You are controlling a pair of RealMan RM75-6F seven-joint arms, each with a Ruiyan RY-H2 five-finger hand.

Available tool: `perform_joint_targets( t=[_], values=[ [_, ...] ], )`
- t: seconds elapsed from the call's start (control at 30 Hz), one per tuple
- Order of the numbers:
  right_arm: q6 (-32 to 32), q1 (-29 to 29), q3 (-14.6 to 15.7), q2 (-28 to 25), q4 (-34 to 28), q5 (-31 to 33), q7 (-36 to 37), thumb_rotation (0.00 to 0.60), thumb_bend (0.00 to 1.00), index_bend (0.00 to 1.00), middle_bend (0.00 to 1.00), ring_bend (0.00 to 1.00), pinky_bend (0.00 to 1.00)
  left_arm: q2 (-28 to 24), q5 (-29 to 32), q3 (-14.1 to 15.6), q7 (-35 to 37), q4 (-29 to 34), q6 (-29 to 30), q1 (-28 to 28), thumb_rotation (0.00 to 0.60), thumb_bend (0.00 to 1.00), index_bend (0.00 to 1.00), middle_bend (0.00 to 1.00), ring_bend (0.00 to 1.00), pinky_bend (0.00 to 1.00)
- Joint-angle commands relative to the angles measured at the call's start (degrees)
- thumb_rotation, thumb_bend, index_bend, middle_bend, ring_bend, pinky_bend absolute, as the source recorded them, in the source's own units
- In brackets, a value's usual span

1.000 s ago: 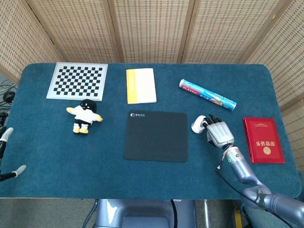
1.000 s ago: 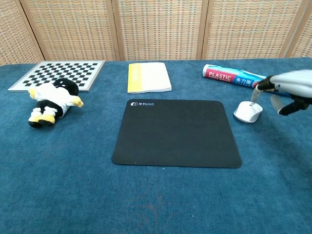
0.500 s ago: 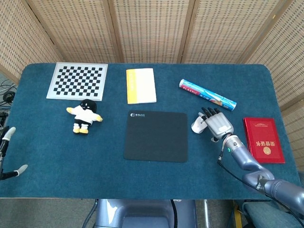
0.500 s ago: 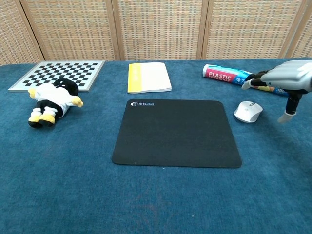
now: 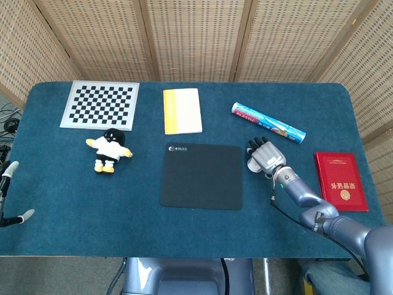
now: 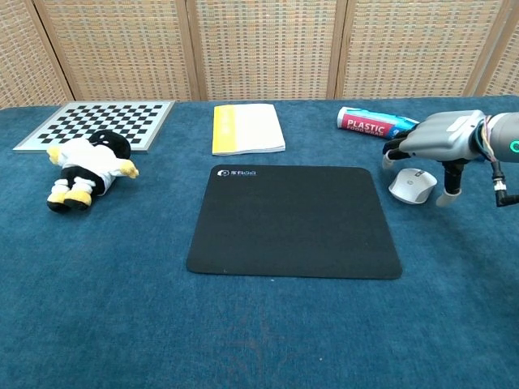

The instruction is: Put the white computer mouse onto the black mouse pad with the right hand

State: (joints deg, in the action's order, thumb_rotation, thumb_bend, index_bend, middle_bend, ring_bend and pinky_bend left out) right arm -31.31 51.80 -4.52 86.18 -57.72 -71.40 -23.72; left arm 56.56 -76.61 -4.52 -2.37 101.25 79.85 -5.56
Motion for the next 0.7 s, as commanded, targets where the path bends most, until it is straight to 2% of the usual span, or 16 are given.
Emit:
perform_joint_targets(
  t=[0.03,0.13,0.23,0.4,0.57,0.7],
  values=[
    [0.92,0.83,0.41,1.36,2.09,-0.78,1.39,0.6,0.27,0.2,0.12,0.0,0.11,0.14,0.52,-0.2,-0.14,-0.18,-0.35,-0.22,0.6,0.02,0.0,0.0,0.0,0.0],
    [1.0,1.23,1.24,2.6,4.72,-2.1,1.65,0.6,0.36,0.27,0.19,0.02,0.13,0.29,1.15,-0.3,-0.49,-0.36,-0.88,-0.5,0.6,0.02,0.0,0.0,0.0,0.0],
    [1.13,1.11,1.84,3.97,7.43,-2.84,2.97,0.6,0.4,0.33,0.26,0.09,0.19,0.4,1.58,-0.35,-0.79,-0.39,-1.16,-0.68,0.6,0.02,0.0,0.0,0.0,0.0],
    [-2.99,-0.04,2.82,4.77,9.53,-6.9,8.54,0.6,0.51,0.54,0.49,0.34,0.39,0.52,1.99,-0.39,-1.06,-0.39,-1.29,-0.79,0.6,0.02,0.0,0.0,0.0,0.0],
    [-10.88,-1.33,4.92,2.75,8.49,-14.04,17.71,0.6,0.62,0.59,0.54,0.39,0.42,0.44,1.94,-0.32,-0.85,-0.33,-1.34,-0.83,0.6,0.02,0.0,0.0,0.0,0.0],
    [-18.8,-0.63,7.21,-1.27,5.04,-21.7,21.46,0.6,0.65,0.59,0.54,0.39,0.42,0.35,1.89,-0.23,-0.58,-0.38,-1.66,-0.97,0.6,0.02,0.0,0.0,0.0,0.0]
  ],
)
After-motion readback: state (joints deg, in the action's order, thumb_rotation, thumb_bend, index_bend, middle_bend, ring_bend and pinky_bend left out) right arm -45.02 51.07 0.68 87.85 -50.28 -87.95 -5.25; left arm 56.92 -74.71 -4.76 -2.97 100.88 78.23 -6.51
